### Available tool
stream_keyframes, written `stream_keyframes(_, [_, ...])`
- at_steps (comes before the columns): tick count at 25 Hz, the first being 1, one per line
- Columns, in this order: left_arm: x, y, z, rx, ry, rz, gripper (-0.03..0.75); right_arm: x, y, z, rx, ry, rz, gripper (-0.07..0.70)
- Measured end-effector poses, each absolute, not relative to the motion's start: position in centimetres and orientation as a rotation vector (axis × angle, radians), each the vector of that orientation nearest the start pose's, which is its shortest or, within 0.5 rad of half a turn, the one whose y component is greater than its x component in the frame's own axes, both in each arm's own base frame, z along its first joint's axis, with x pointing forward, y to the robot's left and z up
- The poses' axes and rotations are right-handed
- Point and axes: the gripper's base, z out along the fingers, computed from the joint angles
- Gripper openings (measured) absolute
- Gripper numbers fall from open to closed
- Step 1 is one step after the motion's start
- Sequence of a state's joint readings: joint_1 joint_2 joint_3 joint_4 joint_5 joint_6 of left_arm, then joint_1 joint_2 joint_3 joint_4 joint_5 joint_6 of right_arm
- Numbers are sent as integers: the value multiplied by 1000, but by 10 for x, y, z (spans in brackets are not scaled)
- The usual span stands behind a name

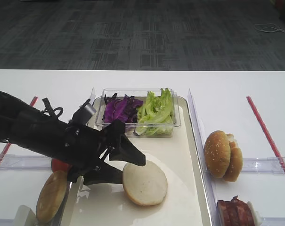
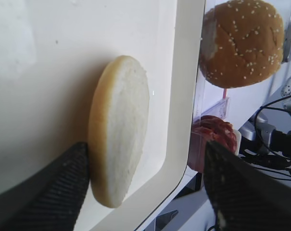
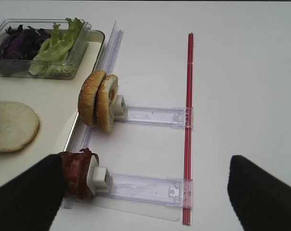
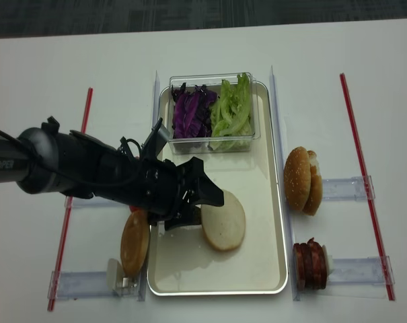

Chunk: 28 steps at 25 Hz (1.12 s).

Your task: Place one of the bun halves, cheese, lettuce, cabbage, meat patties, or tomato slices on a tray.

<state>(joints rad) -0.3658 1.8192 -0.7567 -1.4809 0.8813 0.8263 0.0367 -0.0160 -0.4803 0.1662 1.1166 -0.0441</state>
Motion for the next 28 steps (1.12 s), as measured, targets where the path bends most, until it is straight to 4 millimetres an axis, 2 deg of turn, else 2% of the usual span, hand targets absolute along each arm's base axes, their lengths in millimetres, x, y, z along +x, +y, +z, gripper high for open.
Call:
stream_keyframes(21, [231,-157,172,89,2905,-1267,505,-9,13,268,-96,2096,197,674])
stream_keyframes(28, [225,-152,187,121,2892,-1220,505,-9,13,268,-97,2096,197,674])
